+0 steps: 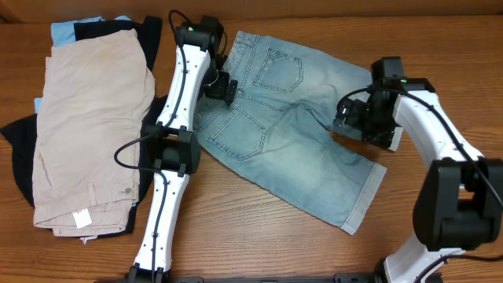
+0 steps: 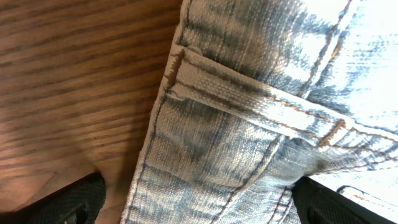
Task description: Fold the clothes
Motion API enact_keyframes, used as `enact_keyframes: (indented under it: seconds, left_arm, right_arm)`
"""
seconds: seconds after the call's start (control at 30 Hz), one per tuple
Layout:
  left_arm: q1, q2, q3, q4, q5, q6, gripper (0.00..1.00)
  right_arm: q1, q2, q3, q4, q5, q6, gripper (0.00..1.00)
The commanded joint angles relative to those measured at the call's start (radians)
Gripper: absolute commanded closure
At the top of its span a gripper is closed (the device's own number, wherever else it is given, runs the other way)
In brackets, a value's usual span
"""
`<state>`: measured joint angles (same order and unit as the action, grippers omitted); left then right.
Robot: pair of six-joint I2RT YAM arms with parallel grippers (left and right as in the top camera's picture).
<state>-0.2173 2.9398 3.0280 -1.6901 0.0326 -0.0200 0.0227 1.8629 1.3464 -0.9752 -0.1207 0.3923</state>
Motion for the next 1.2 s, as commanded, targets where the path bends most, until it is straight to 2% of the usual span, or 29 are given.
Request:
enact_keyframes:
  seconds: [0.0,0.1,0.2,0.3,0.43,0.7,0.93,1.17]
  left_arm:
    - [0.001,0.075,-0.049,0.0,0.035,-0.018,0.0]
    - [0.001,0.066,-0.047,0.0,0.033,-0.018,0.0]
    - [0.002,0.033,-0.021,0.01,-0.038,-0.016,0.0]
    - [0.002,-0.025,0.022,0.038,-0.093,-0.009,0.0]
    - [0.001,-0.127,0.085,0.057,-0.095,-0.01,0.0]
    - [0.001,-0.344,0.111,0.021,-0.096,-0.021,0.0]
    - [0.001,-0.412,0.111,0.001,-0.095,-0.009,0.0]
    - [0.0,-0.412,0.111,0.001,-0.091,-0.01,0.0]
  right_arm:
    - [0.01,0.013,0.014,0.023,0.023,0.04,0.0]
    - [0.01,0.013,0.013,0.013,0.022,0.05,0.0]
    - [0.018,0.011,0.013,-0.014,0.014,0.05,0.0]
    - [0.039,0.001,0.013,-0.016,0.014,0.05,0.0]
    - [0.076,-0.03,0.013,-0.047,0.014,0.054,0.0]
    - [0.239,-0.051,-0.027,-0.136,0.016,0.08,0.0]
    - [0.381,-0.051,-0.185,0.014,0.042,0.211,0.0]
    - [0.381,-0.049,-0.341,0.158,0.052,0.268,0.0]
